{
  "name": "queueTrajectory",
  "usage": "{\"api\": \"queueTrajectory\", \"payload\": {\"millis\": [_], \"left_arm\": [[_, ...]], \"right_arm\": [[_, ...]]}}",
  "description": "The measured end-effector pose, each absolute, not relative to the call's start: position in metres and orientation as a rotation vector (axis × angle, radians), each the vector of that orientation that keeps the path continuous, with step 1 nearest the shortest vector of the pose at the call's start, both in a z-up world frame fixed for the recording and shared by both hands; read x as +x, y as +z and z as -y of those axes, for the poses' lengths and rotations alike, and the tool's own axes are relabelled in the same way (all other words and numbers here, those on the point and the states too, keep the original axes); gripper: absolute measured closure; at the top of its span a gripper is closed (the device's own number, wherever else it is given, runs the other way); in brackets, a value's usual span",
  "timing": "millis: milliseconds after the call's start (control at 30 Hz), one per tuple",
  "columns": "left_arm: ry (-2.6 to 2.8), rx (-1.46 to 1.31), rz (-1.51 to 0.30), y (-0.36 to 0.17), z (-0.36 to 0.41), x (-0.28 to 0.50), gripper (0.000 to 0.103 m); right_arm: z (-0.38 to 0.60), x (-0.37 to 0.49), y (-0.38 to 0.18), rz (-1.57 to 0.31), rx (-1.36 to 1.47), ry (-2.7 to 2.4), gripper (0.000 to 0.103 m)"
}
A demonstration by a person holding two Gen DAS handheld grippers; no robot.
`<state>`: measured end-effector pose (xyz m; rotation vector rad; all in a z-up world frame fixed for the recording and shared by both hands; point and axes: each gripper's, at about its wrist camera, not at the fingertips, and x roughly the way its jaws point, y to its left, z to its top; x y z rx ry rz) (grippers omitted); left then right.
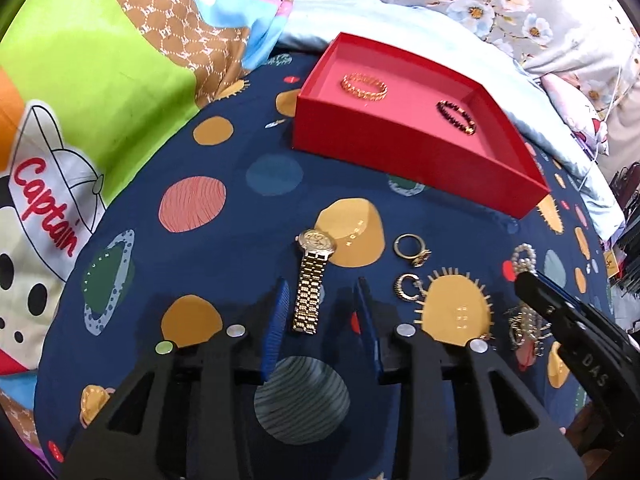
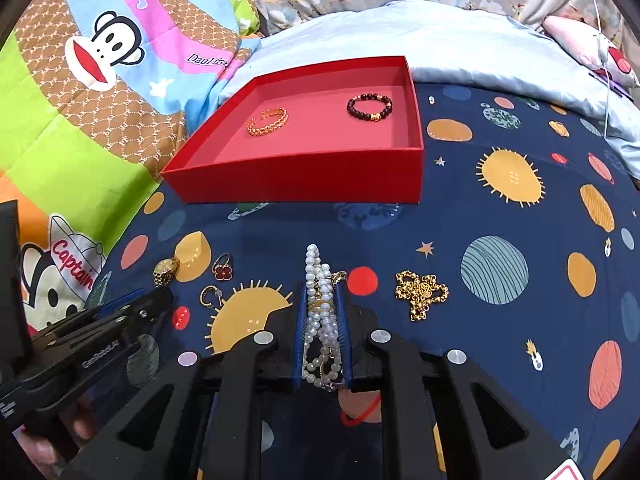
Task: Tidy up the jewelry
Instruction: 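Lift the pearl bracelet and gold watch and carry them toward the red tray, then lower the watch and pearl bracelet into the tray and open both tools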
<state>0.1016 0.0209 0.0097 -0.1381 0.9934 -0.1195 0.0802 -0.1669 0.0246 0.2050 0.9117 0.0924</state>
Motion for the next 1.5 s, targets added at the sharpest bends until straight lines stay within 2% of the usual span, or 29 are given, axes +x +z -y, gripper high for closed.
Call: {"api": "queueTrajectory", "payload": {"millis": [100, 167, 233, 267, 600, 967, 1233, 1500], "left_arm": [[-0.109, -0.125, -0.980, 0.009, -0.017, 0.107, 0.071], [-0.108, -0.124, -0.976, 0.009, -0.016, 0.111, 0.075], [-0.111, -0.117, -0.975, 0.008, -0.013, 0.116, 0.092], [-0.122, -0.122, -0.977, 0.007, -0.014, 0.118, 0.092], [-0.159, -0.135, -0.935, 0.025, -0.015, 0.111, 0.092], [-0.211, -0.114, -0.839, 0.072, -0.009, 0.103, 0.092], [-0.230, -0.065, -0.729, 0.109, 0.007, 0.134, 0.092], [-0.222, -0.045, -0.701, 0.109, 0.028, 0.192, 0.092]], "right_arm": [[0.167, 0.081, 0.024, -0.912, 0.208, 0.096, 0.089], [0.168, 0.083, 0.023, -0.911, 0.208, 0.097, 0.089], [0.168, 0.084, 0.023, -0.912, 0.208, 0.096, 0.089], [0.169, 0.085, 0.023, -0.913, 0.210, 0.097, 0.089], [0.171, 0.084, 0.029, -0.893, 0.219, 0.098, 0.089], [0.175, 0.086, 0.061, -0.826, 0.206, 0.111, 0.089], [0.188, 0.128, 0.093, -0.757, 0.184, 0.105, 0.089], [0.195, 0.187, 0.081, -0.780, 0.203, 0.108, 0.089]]}}
